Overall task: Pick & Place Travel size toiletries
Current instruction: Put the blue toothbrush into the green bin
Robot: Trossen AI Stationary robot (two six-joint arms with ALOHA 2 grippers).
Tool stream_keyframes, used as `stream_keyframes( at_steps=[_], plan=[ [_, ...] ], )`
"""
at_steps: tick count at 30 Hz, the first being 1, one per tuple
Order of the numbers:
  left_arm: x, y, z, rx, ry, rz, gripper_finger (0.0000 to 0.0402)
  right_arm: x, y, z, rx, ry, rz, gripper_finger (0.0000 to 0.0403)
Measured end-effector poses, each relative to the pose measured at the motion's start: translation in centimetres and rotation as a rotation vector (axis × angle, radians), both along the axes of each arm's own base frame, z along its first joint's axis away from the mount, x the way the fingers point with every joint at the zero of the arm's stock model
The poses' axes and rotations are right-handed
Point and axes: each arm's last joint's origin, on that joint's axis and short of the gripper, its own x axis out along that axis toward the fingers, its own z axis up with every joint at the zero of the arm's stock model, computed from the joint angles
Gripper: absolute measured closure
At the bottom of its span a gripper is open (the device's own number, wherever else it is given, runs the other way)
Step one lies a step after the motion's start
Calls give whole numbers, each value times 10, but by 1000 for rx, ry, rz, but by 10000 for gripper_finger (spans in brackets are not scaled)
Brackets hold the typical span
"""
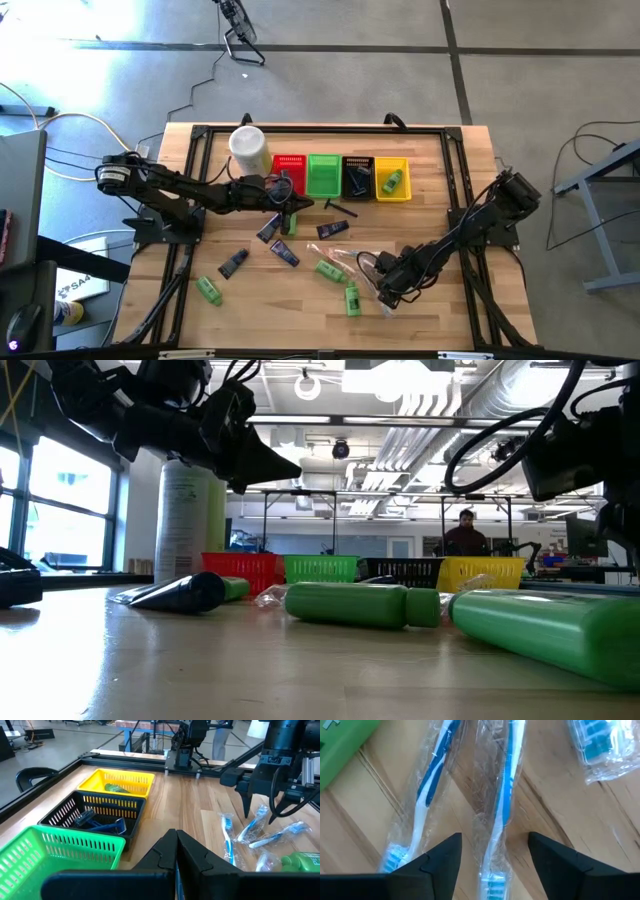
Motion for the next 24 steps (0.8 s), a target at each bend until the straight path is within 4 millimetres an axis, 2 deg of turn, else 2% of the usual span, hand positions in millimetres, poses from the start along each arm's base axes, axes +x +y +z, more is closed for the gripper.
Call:
stream_keyframes(
  at_steps=[17, 24],
  plan=[
    [0, 0, 0, 0, 0, 0, 394, -2, -2, -2, -5, 26, -1, 343],
    [0, 0, 0, 0, 0, 0, 394, -3, -2, 2, 21, 20, 4, 391]
  ],
)
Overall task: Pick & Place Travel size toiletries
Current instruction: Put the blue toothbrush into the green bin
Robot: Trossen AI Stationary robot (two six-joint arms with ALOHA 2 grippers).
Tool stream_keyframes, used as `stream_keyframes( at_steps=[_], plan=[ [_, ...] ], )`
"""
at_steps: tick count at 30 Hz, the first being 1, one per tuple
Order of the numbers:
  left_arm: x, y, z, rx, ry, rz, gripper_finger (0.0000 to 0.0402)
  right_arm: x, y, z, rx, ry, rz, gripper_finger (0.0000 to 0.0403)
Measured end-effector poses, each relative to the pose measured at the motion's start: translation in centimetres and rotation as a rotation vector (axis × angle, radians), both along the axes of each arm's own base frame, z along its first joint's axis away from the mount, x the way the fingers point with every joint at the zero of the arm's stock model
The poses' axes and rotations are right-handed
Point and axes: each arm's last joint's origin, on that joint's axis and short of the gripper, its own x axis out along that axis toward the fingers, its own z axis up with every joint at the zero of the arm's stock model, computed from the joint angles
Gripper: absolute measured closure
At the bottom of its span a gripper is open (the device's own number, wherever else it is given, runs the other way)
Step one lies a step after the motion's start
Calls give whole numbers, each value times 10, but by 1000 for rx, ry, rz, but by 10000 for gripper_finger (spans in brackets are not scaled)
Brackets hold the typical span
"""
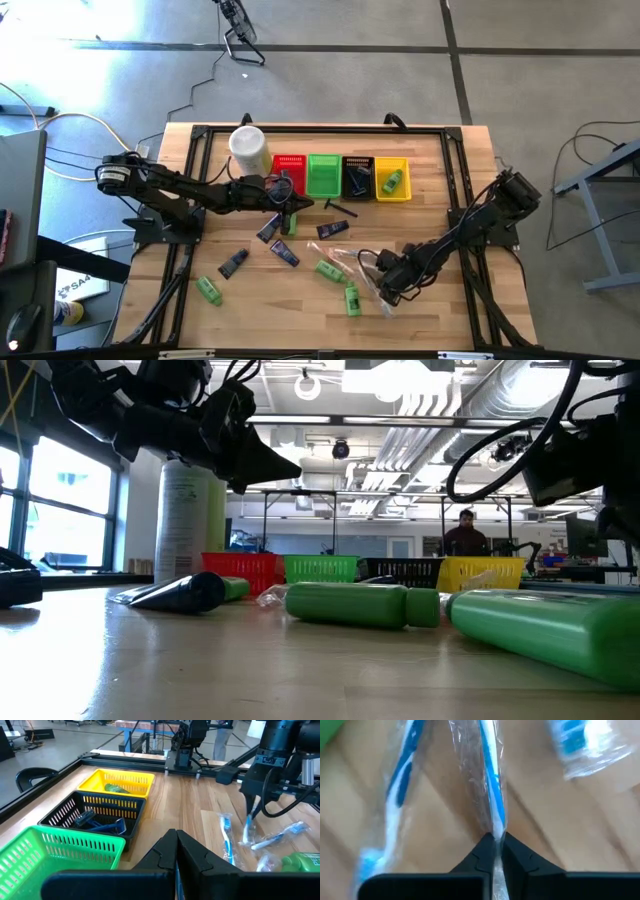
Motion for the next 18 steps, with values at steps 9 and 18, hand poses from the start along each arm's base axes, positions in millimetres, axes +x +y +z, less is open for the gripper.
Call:
stream_keyframes(
  at_steps=[9, 18],
  plan=[
    [0, 0, 0, 0, 0, 0, 394, -9, 0, 34, 59, -110, 16, 394],
    [0, 0, -1, -1, 8, 0, 394, -25, -14, 79, 7, -316, -20, 394]
  ],
)
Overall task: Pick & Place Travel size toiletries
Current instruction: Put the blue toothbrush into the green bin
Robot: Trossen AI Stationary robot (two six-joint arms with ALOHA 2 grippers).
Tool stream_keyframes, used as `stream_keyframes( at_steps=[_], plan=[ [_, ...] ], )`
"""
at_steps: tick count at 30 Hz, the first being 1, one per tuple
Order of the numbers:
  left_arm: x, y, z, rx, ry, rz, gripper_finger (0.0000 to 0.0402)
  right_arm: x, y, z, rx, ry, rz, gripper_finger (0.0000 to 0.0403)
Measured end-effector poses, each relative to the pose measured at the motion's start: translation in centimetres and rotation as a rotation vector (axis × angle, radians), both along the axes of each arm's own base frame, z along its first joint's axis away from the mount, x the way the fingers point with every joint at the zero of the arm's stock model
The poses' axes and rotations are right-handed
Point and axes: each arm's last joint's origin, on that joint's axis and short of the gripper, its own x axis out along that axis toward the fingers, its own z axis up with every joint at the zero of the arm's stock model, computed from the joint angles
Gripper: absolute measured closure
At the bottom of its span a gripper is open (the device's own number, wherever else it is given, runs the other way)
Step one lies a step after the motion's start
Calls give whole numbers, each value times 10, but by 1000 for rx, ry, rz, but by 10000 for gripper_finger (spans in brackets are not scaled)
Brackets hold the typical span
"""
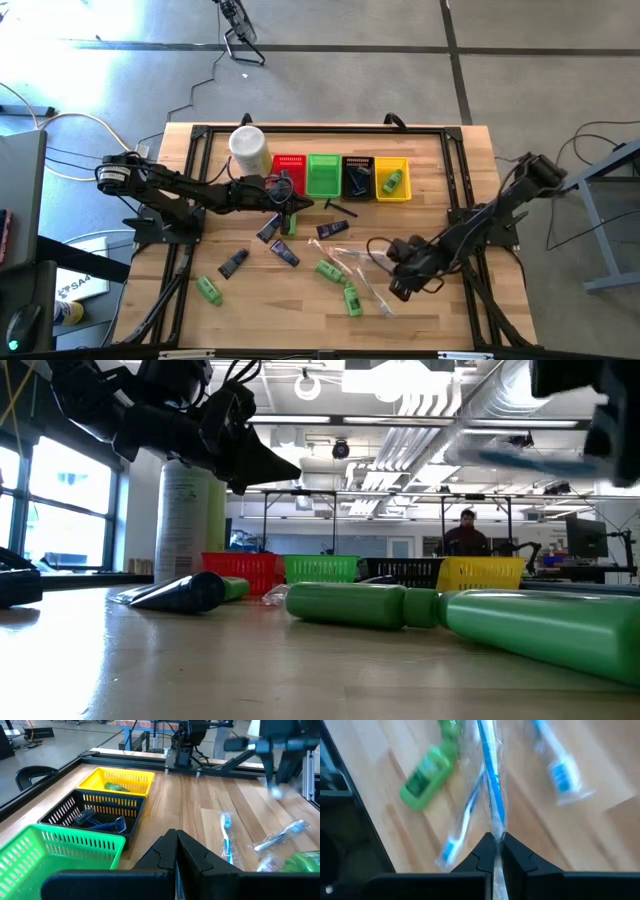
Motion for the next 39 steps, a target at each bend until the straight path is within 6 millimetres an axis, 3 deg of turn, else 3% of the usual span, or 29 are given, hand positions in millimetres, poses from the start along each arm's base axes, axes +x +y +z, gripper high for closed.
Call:
stream_keyframes(
  at_steps=[8, 22, 39],
  plan=[
    [0, 0, 0, 0, 4, 0, 394, -8, -17, 29, -185, -217, -3, 393],
    [0, -1, -1, 33, 11, -36, 394, -8, -50, 51, -318, -297, 116, 395],
    [1, -1, 4, 92, -41, -43, 394, 31, -110, 74, -440, -562, 387, 395]
  ],
)
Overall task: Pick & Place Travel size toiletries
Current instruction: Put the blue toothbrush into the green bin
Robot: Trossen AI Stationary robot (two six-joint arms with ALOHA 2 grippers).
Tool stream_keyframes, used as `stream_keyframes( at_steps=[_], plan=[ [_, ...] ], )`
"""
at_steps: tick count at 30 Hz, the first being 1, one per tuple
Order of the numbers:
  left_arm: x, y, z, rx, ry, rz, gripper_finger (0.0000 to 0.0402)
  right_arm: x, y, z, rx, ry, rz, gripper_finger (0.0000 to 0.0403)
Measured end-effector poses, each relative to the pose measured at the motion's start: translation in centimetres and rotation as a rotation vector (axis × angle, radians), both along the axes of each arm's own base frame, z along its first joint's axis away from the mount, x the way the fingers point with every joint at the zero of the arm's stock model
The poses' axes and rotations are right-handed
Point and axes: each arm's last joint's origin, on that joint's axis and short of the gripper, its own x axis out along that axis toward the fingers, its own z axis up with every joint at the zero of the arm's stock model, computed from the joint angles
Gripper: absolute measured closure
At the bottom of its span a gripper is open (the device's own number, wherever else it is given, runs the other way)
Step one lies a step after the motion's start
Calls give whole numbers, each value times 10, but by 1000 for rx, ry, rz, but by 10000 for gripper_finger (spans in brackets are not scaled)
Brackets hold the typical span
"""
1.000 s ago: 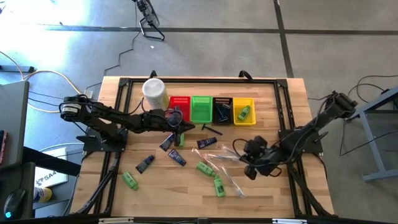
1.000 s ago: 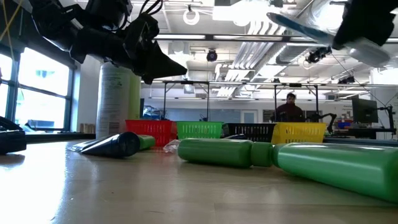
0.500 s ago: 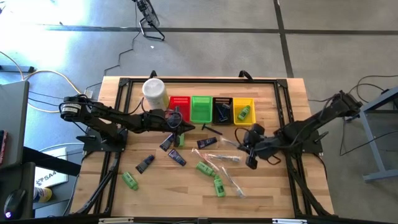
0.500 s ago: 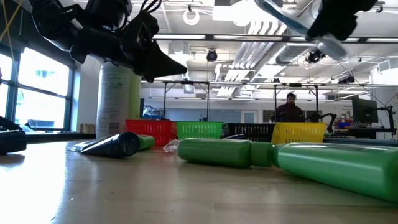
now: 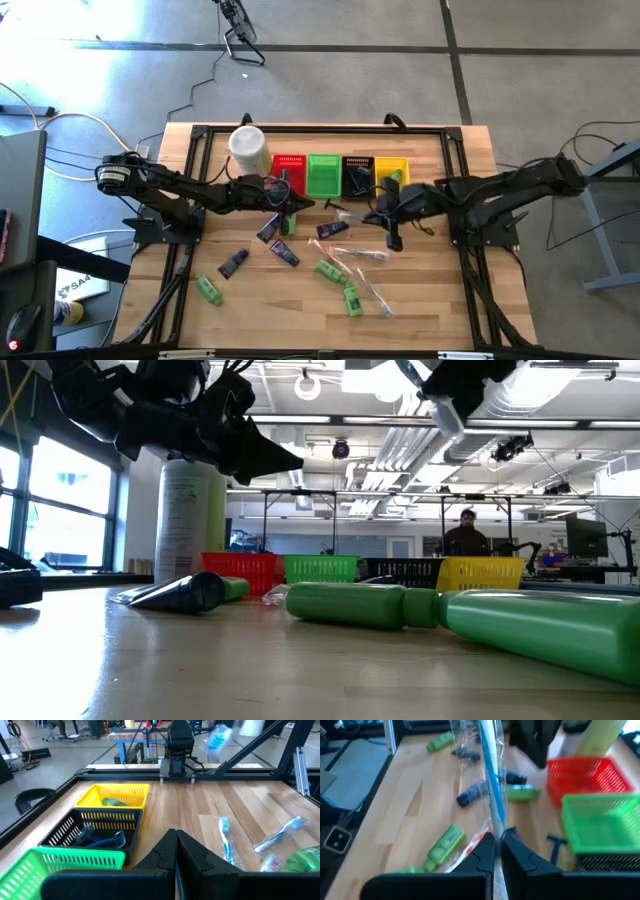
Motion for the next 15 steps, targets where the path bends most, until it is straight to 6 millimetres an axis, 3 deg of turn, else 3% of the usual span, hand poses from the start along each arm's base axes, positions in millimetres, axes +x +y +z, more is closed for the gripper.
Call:
stream_keyframes(
  at_steps=[15],
  plan=[
    [0, 0, 0, -1, 3, 2, 394, 18, -34, -11, -68, 5, 68, 394]
  ],
)
